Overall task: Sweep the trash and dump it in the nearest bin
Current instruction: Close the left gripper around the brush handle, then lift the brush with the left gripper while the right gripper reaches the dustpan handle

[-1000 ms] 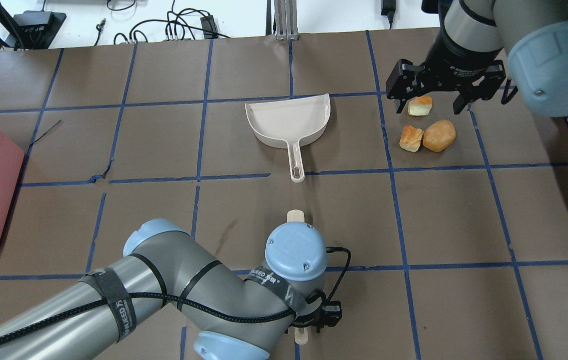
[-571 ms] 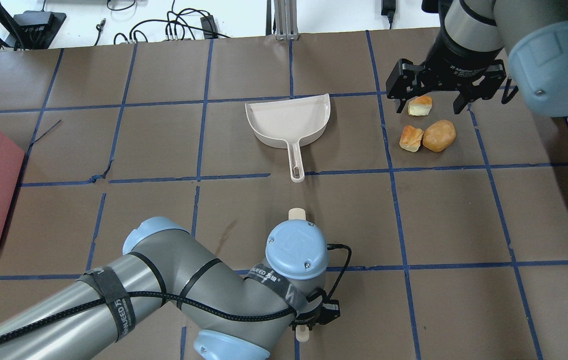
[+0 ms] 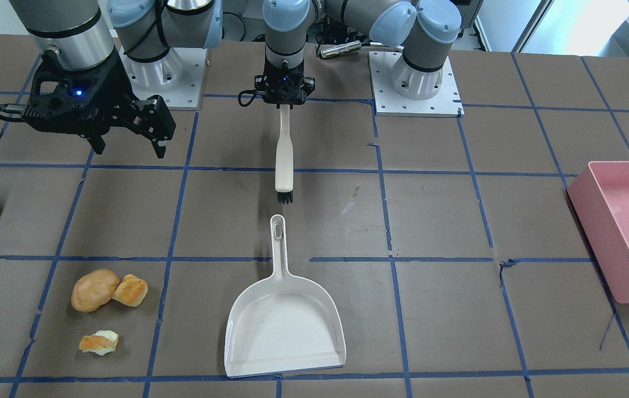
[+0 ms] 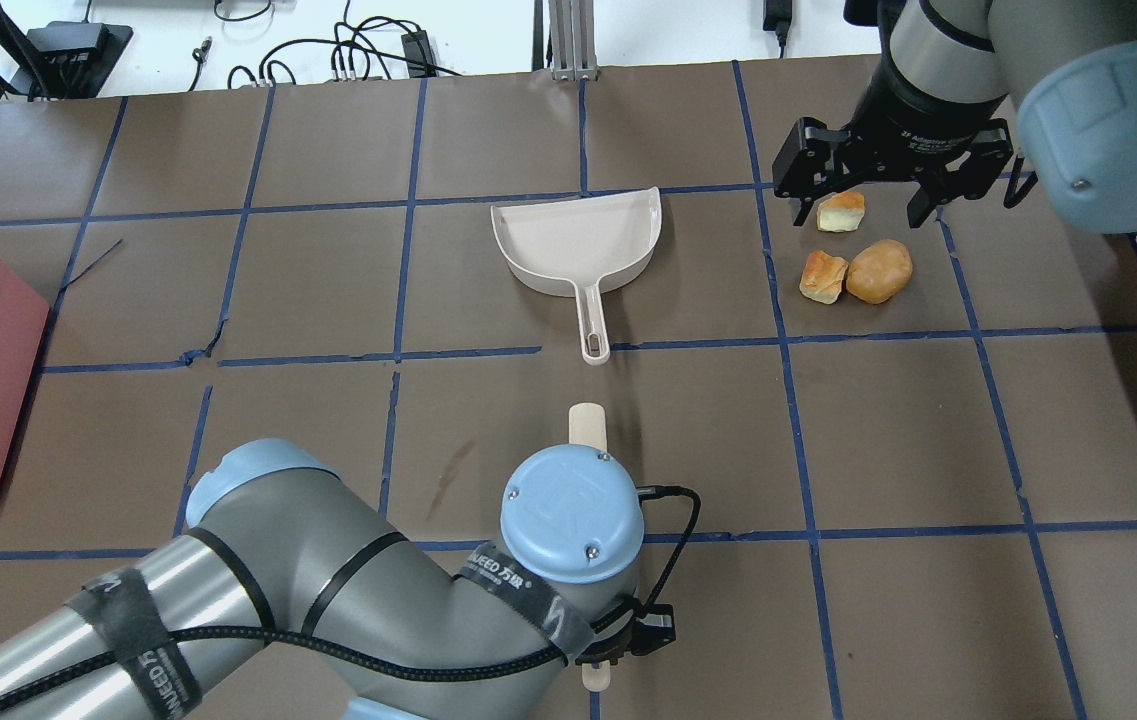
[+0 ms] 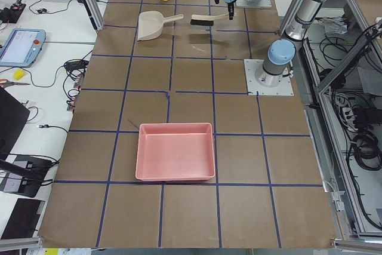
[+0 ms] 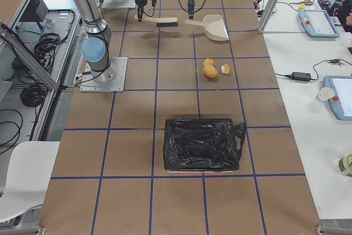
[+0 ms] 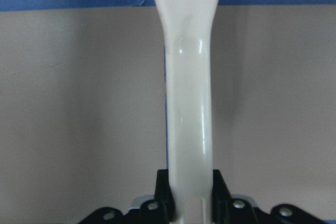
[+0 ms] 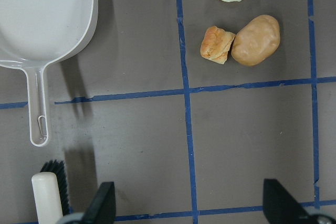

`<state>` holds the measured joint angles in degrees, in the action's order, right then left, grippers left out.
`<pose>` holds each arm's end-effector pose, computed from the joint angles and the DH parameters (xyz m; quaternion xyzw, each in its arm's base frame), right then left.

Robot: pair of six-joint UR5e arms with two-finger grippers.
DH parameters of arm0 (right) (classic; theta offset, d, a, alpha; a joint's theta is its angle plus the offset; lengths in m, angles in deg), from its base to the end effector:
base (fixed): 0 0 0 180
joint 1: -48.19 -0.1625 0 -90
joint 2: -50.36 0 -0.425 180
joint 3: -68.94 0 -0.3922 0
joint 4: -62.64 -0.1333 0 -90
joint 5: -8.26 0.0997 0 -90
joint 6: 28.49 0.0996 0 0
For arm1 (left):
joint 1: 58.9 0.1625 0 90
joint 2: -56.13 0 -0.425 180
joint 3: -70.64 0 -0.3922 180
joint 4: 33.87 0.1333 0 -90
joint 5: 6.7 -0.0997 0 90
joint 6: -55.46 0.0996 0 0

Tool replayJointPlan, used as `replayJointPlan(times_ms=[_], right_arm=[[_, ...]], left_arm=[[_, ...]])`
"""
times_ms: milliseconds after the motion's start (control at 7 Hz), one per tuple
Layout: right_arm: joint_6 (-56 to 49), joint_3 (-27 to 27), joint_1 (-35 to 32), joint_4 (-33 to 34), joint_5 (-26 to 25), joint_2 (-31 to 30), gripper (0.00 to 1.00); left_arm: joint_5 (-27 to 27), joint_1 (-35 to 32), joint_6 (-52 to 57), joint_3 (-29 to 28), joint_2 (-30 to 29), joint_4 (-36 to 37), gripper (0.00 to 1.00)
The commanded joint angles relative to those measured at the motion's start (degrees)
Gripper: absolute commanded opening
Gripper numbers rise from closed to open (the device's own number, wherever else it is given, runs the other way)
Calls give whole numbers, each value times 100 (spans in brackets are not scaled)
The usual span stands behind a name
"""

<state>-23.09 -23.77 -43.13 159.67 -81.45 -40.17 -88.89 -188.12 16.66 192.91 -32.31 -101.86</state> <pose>0.1452 -0.4925 0.4818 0.0355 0.9985 -0.0421 0.0050 -0.3725 -0.2242 0.2744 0.0015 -0.9948 -0.1015 0.0051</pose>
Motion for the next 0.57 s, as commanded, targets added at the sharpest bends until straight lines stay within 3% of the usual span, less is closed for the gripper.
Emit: replayJointPlan(times_ms=[0, 429], right_arm=[[-4, -1, 0, 9, -3, 0, 100], [22, -10, -18, 18, 84, 87, 100]], left_arm=[[27, -15, -66, -149, 405, -852, 0], [308, 264, 21, -509, 424, -1828, 0]])
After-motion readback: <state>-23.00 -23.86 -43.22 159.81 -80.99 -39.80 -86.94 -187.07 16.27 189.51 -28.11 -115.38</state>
